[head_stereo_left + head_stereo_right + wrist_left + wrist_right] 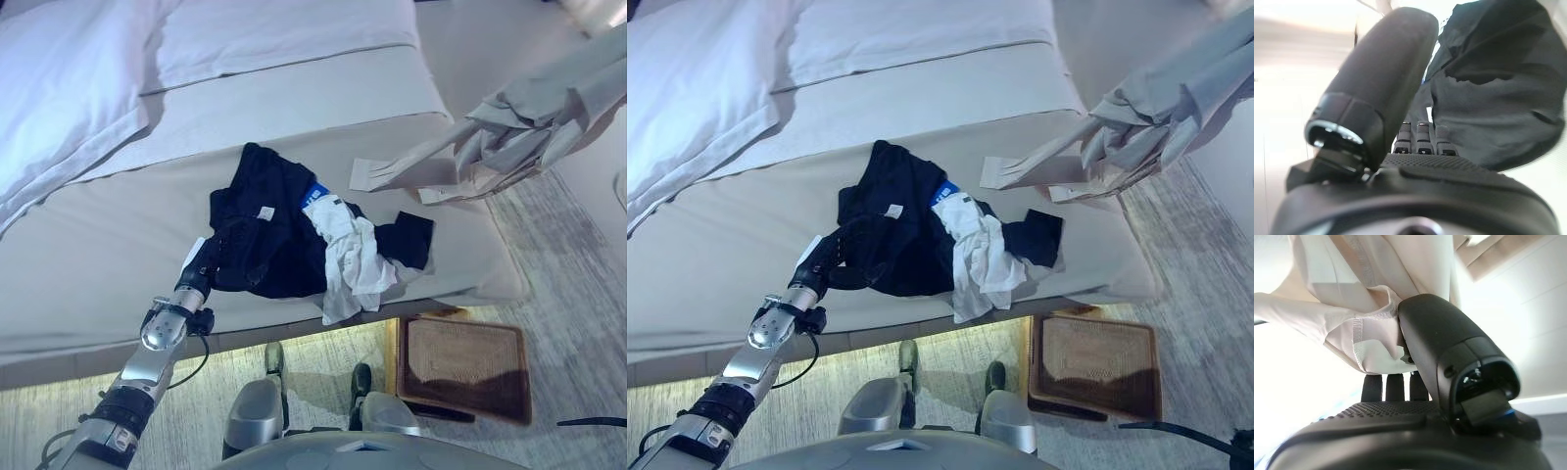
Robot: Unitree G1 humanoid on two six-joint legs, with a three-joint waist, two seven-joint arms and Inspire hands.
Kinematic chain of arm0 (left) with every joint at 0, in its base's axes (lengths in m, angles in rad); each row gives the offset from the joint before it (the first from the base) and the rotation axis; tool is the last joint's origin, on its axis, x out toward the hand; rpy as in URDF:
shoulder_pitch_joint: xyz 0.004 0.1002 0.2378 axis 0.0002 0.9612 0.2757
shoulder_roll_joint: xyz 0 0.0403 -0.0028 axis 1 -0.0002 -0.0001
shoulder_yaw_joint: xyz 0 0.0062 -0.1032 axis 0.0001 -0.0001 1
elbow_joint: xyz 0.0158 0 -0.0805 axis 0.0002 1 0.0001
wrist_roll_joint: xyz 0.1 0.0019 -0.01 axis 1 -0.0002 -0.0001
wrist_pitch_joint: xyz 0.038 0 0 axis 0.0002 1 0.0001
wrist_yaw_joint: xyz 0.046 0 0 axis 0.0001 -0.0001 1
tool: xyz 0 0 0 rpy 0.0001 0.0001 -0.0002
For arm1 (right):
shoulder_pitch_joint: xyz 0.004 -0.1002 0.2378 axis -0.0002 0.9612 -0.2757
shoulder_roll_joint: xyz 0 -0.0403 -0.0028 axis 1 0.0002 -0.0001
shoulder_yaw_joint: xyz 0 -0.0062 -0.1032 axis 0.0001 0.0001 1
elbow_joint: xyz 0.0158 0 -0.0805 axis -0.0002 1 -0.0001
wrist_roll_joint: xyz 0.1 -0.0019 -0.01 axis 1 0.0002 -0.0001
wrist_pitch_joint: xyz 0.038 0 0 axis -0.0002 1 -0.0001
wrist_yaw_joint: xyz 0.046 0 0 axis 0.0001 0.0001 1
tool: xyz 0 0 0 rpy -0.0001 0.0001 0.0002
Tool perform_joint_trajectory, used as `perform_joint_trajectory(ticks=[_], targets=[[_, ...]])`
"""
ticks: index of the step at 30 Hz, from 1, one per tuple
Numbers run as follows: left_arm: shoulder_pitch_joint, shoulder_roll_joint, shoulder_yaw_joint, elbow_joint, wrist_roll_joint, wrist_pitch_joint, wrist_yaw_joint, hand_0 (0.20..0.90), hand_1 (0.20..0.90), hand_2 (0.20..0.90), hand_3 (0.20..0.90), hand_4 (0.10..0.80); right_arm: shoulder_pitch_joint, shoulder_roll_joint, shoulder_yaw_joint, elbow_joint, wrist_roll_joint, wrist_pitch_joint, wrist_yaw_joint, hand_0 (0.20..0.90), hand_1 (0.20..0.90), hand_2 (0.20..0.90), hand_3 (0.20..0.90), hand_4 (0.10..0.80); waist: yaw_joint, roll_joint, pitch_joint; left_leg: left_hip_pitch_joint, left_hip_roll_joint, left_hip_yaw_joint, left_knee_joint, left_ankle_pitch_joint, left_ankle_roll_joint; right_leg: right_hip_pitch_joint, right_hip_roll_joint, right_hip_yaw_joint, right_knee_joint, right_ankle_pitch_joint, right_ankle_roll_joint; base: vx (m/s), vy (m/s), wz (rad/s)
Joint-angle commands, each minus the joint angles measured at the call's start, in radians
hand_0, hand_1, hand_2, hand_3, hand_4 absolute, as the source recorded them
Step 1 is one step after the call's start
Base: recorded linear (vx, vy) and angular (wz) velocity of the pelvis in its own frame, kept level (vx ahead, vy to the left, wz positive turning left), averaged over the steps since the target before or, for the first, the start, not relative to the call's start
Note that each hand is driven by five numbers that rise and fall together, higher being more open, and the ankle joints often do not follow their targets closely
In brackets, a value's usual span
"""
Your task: Pick up the clothes from the bed and place them into the basket
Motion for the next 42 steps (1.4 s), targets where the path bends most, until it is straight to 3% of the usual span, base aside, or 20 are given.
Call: perform_joint_trajectory(ticks=[1, 8, 13, 19, 24, 33, 42], targets=[[0.015, 0.005, -0.015, 0.023, 0.034, -0.114, 0.014, 0.9, 0.9, 0.9, 0.9, 0.8, -0.037, -0.116, 0.022, -0.077, 0.016, -0.055, -0.104, 0.3, 0.3, 0.3, 0.2, 0.1, -0.032, -0.042, -0.291, 0.024, 0.012, 0.008, 0.097, -0.21, 0.002, -0.083, 0.058, 0.022, 0.066, -0.02, -0.001, 0.011, -0.006, -0.29], [0.01, -0.012, 0.012, 0.061, 0.054, -0.126, 0.021, 0.9, 0.9, 0.9, 0.9, 0.8, 0.152, -0.187, -0.14, -0.128, 0.017, -0.054, -0.07, 0.3, 0.3, 0.3, 0.2, 0.1, -0.097, -0.046, -0.295, 0.037, 0.02, 0.046, 0.095, -0.22, 0.011, -0.103, 0.074, 0.077, 0.059, -0.006, 0.007, 0.014, -0.004, -0.29], [0.004, -0.017, 0.031, 0.089, 0.064, -0.135, 0.022, 0.9, 0.9, 0.9, 0.9, 0.8, 0.375, -0.212, -0.333, -0.158, 0.041, -0.075, -0.064, 0.3, 0.3, 0.3, 0.2, 0.1, -0.146, -0.045, -0.295, 0.041, 0.026, 0.068, 0.099, -0.226, 0.017, -0.121, 0.087, 0.114, 0.067, -0.004, 0.009, 0.005, -0.008, -0.27], [-0.009, -0.015, 0.047, 0.12, 0.073, -0.132, 0.017, 0.9, 0.9, 0.9, 0.9, 0.8, 0.68, -0.196, -0.614, -0.202, 0.063, -0.088, -0.057, 0.3, 0.3, 0.3, 0.2, 0.1, -0.191, -0.046, -0.297, 0.043, 0.035, 0.099, 0.109, -0.238, 0.018, -0.141, 0.097, 0.148, 0.078, -0.005, 0.012, 0.007, -0.02, -0.2], [-0.03, -0.018, 0.051, 0.135, 0.069, -0.119, 0.015, 0.9, 0.9, 0.9, 0.9, 0.8, 0.875, -0.111, -0.77, -0.264, 0.069, -0.114, -0.008, 0.3, 0.3, 0.3, 0.2, 0.1, -0.219, -0.036, -0.294, 0.046, 0.036, 0.122, 0.122, -0.25, 0.018, -0.157, 0.098, 0.168, 0.086, -0.003, 0.015, 0.001, 0.0, -0.21], [-0.041, -0.048, 0.048, 0.147, 0.087, -0.093, -0.012, 0.9, 0.9, 0.9, 0.9, 0.8, 0.953, 0.059, -0.75, -0.272, 0.069, -0.148, 0.052, 0.3, 0.3, 0.3, 0.2, 0.1, -0.238, -0.014, -0.292, 0.057, 0.043, 0.147, 0.131, -0.258, 0.014, -0.17, 0.096, 0.17, 0.099, -0.002, 0.014, 0.013, -0.003, -0.11], [-0.06, -0.059, 0.033, 0.15, 0.086, -0.056, -0.022, 0.9, 0.9, 0.9, 0.9, 0.8, 0.935, 0.228, -0.649, -0.248, 0.098, -0.158, 0.065, 0.3, 0.3, 0.3, 0.2, 0.1, -0.235, 0.004, -0.278, 0.056, 0.047, 0.156, 0.138, -0.261, 0.011, -0.184, 0.09, 0.158, 0.108, 0.0, 0.013, 0.0, -0.001, 0.0]])
